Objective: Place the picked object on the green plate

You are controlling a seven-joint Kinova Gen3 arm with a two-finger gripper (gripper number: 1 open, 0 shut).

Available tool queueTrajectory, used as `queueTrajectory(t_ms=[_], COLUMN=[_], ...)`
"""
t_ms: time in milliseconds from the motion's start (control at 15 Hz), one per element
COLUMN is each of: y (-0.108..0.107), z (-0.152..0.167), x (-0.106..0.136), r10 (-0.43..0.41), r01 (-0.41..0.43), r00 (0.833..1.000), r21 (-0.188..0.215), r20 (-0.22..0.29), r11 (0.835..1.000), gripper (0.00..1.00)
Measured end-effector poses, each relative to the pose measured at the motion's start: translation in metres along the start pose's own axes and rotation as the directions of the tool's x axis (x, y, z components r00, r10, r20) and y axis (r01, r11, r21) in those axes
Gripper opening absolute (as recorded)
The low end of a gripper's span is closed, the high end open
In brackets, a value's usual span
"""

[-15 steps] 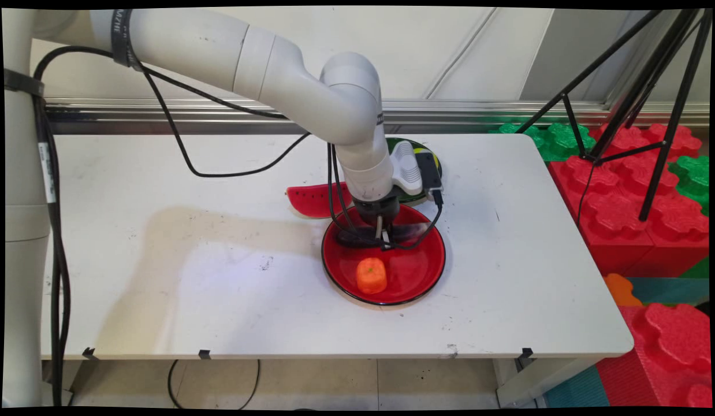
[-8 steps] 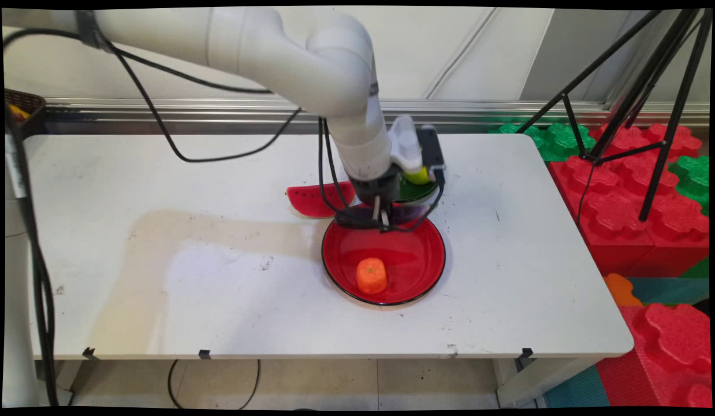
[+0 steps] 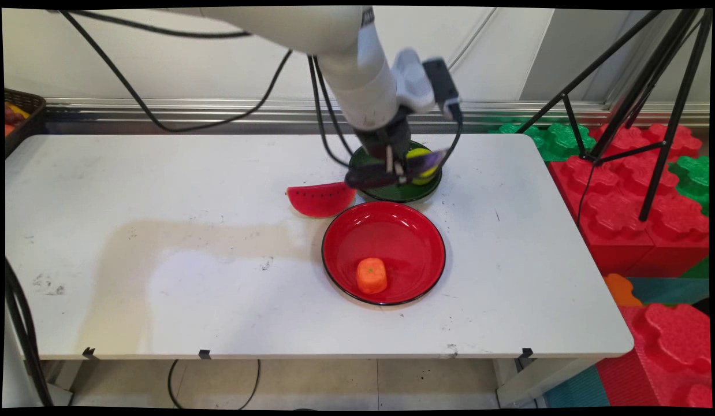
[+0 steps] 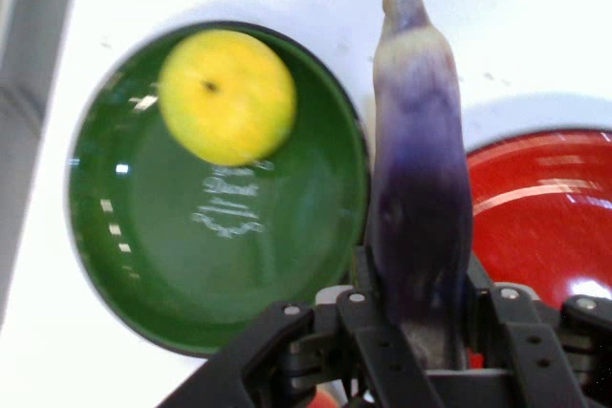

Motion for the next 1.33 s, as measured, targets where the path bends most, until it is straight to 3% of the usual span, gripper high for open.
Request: queueTrajectory(t_ms=[267,533,800,1333], y=[-0.016,-0.038,-0.062,-0.097], z=[-0.011,-0.007,0.013,0.069], x=[0.011,0.02,0.025,0.027], r10=[-0.075,-0.154,-0.218,-0.323], r01=[0.077,0.16,0.226,0.327], r00=[0.997,0.986,0.974,0.945], r21=[0.054,0.111,0.151,0.181], r20=[-0.033,-0.057,-0.065,-0.055], r11=[0.996,0.981,0.962,0.927], gripper=[0.0,0.0,0.0,0.0])
